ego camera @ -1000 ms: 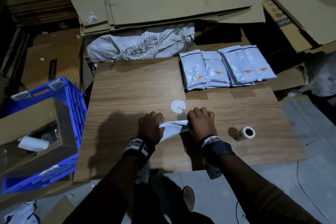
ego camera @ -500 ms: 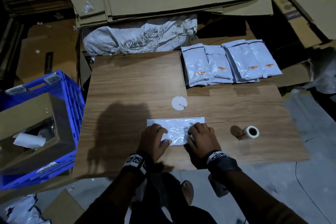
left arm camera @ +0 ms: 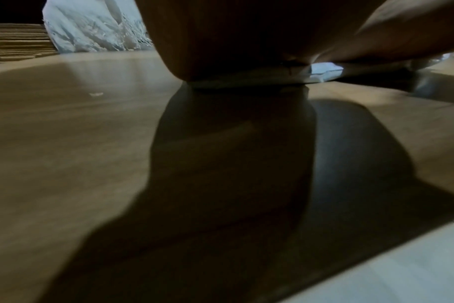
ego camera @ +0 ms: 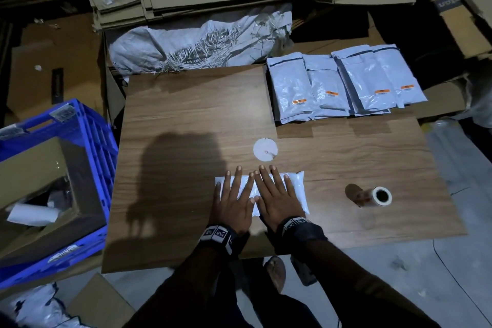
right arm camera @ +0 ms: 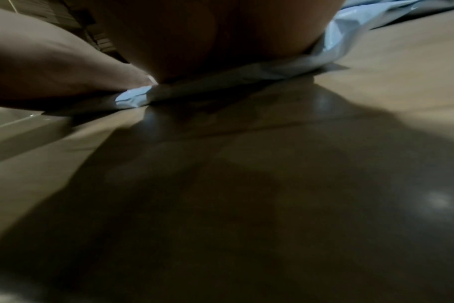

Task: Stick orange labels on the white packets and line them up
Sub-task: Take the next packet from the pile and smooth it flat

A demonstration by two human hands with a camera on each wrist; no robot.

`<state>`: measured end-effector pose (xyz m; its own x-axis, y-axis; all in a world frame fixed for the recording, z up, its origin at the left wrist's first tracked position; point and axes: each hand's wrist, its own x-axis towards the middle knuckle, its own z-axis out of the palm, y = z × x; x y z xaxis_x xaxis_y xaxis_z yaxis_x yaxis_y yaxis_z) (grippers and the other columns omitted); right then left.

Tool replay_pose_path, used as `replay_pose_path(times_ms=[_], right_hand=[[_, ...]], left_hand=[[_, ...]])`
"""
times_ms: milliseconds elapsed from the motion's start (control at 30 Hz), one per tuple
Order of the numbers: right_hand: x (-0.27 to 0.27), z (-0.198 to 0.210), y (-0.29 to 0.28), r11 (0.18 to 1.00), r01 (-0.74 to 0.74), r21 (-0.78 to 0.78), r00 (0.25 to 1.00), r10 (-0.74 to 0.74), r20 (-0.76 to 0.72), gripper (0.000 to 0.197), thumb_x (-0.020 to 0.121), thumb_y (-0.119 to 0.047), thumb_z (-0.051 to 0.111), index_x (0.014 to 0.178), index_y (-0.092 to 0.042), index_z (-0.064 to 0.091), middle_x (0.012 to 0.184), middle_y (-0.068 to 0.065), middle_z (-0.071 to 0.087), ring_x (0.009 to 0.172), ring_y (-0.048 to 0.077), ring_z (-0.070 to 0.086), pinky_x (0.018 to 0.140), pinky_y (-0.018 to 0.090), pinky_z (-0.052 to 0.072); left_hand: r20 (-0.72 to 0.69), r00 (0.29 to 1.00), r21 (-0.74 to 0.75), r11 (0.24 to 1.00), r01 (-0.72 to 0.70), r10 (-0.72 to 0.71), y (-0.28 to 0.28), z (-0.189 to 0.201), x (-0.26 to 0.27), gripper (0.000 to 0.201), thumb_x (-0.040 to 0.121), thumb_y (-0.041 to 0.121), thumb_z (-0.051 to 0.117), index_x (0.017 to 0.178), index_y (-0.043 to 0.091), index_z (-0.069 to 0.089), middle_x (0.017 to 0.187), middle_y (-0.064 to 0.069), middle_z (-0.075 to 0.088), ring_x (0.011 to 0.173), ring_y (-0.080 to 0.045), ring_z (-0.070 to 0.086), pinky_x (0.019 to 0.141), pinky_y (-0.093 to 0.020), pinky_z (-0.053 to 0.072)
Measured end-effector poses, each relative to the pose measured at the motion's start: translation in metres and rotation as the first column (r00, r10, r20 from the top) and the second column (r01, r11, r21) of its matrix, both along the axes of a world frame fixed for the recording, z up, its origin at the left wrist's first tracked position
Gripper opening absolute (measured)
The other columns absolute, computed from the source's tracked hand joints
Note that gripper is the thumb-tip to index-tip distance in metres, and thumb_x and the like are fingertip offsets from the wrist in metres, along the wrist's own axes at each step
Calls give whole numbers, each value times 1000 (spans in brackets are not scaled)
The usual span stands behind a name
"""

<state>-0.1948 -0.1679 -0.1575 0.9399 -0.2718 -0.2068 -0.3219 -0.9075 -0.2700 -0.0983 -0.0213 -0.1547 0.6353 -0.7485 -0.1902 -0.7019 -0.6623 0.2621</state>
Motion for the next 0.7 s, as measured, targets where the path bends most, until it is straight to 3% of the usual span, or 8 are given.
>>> replay_pose_path(times_ms=[100,267,500,700], right_hand=[[0,-2,0,1000,14,-7,1000,-14,9,62,108,-40,24,165,-24,6,173,-5,-7,159,21,-12,126,48,-2],[1,-4,0,1000,15,5,1000,-15,-6,64,107,-42,25,165,-23,7,173,-3,-6,159,21,-10,126,48,0],[2,-3,-3,1000,6,-1,999,-6,-40,65,107,-44,22,165,-23,5,173,-4,-8,158,19,-13,126,46,-2],[-6,3,-14,1000,-20,21,998,22,-59,64,108,-50,18,165,-27,-2,171,-6,-16,157,17,-19,127,44,-4]], left_hand=[[-17,1000,2,1000,12,-12,1,4,0,59,106,47,15,162,36,-1,170,4,-17,157,-24,-13,125,-51,8],[-34,999,22,1000,7,-6,1,6,2,59,106,45,17,162,36,-1,170,5,-17,157,-23,-14,125,-53,8],[-22,1000,16,1000,15,-15,1,6,3,59,105,46,16,162,36,2,171,4,-12,157,-24,-9,125,-51,8],[-21,999,53,998,41,-40,4,2,7,62,104,46,21,162,37,2,169,5,-18,157,-26,-3,126,-52,8]])
